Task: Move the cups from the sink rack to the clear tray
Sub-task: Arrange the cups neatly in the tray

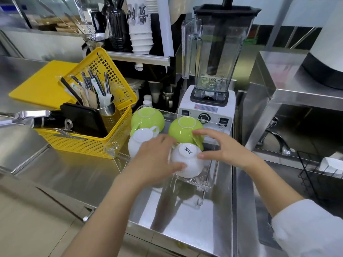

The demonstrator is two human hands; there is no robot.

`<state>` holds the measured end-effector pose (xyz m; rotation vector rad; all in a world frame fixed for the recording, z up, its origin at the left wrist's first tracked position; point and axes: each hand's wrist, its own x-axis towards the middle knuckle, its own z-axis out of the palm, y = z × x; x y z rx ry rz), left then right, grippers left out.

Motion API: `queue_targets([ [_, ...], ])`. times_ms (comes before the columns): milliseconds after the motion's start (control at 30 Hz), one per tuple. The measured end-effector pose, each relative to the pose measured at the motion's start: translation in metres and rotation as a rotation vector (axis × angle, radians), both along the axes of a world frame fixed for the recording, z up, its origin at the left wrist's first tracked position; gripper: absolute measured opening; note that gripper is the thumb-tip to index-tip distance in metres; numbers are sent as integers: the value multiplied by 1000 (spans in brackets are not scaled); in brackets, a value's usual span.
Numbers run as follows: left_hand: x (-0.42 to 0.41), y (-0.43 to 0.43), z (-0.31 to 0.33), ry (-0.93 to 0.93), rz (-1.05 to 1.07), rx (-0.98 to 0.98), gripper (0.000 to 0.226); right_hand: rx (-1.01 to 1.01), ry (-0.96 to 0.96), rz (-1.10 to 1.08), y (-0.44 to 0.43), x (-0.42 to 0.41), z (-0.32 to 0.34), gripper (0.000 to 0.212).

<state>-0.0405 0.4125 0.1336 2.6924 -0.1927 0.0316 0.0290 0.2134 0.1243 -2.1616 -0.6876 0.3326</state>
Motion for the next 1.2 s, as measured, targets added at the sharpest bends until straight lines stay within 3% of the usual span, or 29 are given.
queue_targets([
  [67,3,12,15,-89,66,-130,48,67,-42,-119,-3,3,-1,49],
  [167,12,25,32,-220,125,-283,33,92,-82,-318,1,7,-4,46],
  [300,32,29,41,-228,89,-329,28,105,-84,-431,8,7,-2,41],
  [433,52,20,36,-196,10,-248,25,5,-105,-442,4,6,-6,43],
  [833,76,11,28,-129,-71,-82,38,-6,-89,-387,7,16,-20,48],
  [967,85,17,26,-63,-181,-28,48,-94,-160,-401,13,17,-16,62],
  [1200,106,27,25,54,-350,62,62,-168,-110,-400,17,22,-15,70],
])
